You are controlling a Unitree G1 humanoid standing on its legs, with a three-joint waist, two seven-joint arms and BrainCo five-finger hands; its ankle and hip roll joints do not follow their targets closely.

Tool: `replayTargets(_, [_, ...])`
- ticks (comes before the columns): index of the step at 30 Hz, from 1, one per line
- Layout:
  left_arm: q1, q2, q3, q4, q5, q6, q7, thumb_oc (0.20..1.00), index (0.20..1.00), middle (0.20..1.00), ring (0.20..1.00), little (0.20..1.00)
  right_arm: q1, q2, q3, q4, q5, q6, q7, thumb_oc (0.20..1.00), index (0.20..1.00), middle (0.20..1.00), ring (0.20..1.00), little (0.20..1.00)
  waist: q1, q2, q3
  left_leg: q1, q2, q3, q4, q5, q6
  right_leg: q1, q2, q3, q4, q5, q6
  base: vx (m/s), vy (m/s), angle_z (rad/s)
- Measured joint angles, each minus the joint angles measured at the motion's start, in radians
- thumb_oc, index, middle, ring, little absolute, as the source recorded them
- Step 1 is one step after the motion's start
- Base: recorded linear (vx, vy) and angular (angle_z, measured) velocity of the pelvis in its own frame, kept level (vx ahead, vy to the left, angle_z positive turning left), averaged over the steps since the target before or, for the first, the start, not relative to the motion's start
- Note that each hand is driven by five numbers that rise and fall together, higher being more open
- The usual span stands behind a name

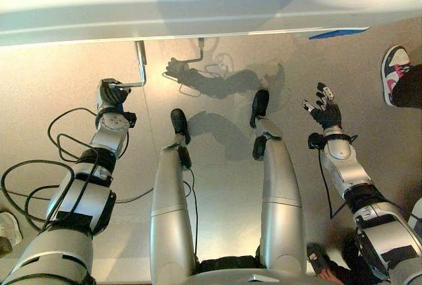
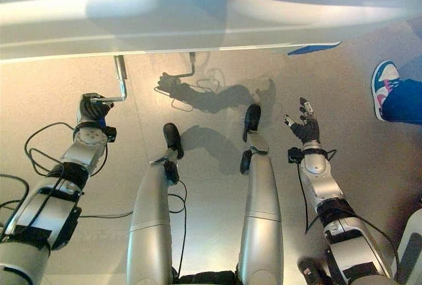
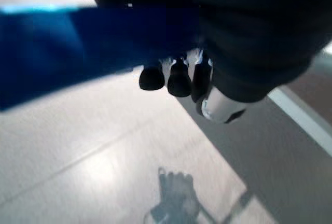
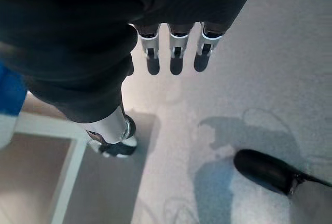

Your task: Raise the hospital bed

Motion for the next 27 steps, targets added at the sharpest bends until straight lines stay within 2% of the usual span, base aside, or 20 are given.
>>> replayTargets(2, [-0.014,-0.002,0.000,0.022,0.000,0.011,0.002,0.200,0.200,0.200,0.200,0.200,0.000,0.000,0.005,-0.008,0.012,-0.003,0.000,1.000,1.000,1.000,1.000,1.000,-0.004,-0.003,0.000,-0.015,0.005,-0.002,0.023,-0.009,0.000,-0.014,0.004,0.004,0.013,-0.007,-0.006,0.02,-0.049,-0.08])
replayTargets(9, [-0.074,-0.050,-0.020,0.052,-0.005,0.030,0.004,0.200,0.200,0.200,0.200,0.200,0.006,0.032,0.015,-0.015,0.033,-0.008,-0.008,1.000,1.000,1.000,1.000,1.000,-0.018,-0.030,-0.001,-0.063,0.012,-0.002,0.093,-0.033,0.012,-0.052,0.001,0.016,0.061,-0.019,0.006,0.01,-0.050,-0.01])
replayTargets(14, [-0.096,-0.089,-0.024,0.055,-0.039,0.042,0.002,0.200,0.200,0.200,0.200,0.200,0.008,0.054,0.017,-0.045,0.054,-0.010,-0.012,1.000,1.000,1.000,1.000,1.000,-0.023,-0.038,-0.002,-0.069,-0.005,0.001,0.107,-0.041,0.024,-0.053,-0.013,0.022,0.062,-0.017,0.019,0.00,-0.021,0.02])
replayTargets(18, [-0.101,-0.128,-0.029,0.054,-0.054,0.039,-0.003,0.200,0.200,0.200,0.200,0.200,0.004,0.085,0.017,-0.062,0.062,-0.013,-0.026,1.000,1.000,1.000,1.000,1.000,-0.032,-0.058,-0.003,-0.071,-0.012,0.007,0.123,-0.052,0.033,-0.051,-0.022,0.028,0.067,-0.017,0.026,0.00,-0.007,0.01])
replayTargets(20, [-0.103,-0.183,-0.089,0.040,-0.118,0.032,-0.039,0.200,0.200,0.200,0.200,0.200,-0.003,0.093,0.016,-0.083,0.070,-0.017,-0.039,1.000,1.000,1.000,1.000,1.000,-0.046,-0.058,-0.003,-0.072,-0.015,0.017,0.134,-0.061,0.044,-0.050,-0.029,0.034,0.076,-0.018,0.038,0.00,-0.008,0.02])
replayTargets(23, [-0.097,-0.263,-0.108,-0.018,-0.239,-0.002,-0.041,0.200,0.200,0.200,0.200,0.200,-0.006,0.093,0.012,-0.084,0.072,-0.020,-0.055,1.000,1.000,1.000,1.000,1.000,-0.045,-0.058,-0.003,-0.069,-0.017,0.029,0.140,-0.069,0.050,-0.051,-0.032,0.046,0.077,-0.020,0.043,0.00,0.001,-0.03])
replayTargets(27, [-0.048,-0.263,-0.124,-0.125,-0.407,-0.050,-0.048,0.200,0.200,0.200,0.200,0.200,-0.022,0.104,0.008,-0.080,0.076,-0.020,-0.089,1.000,1.000,1.000,1.000,1.000,-0.040,-0.058,-0.003,-0.067,-0.022,0.029,0.138,-0.070,0.051,-0.051,-0.035,0.048,0.072,-0.022,0.047,0.00,0.000,0.00])
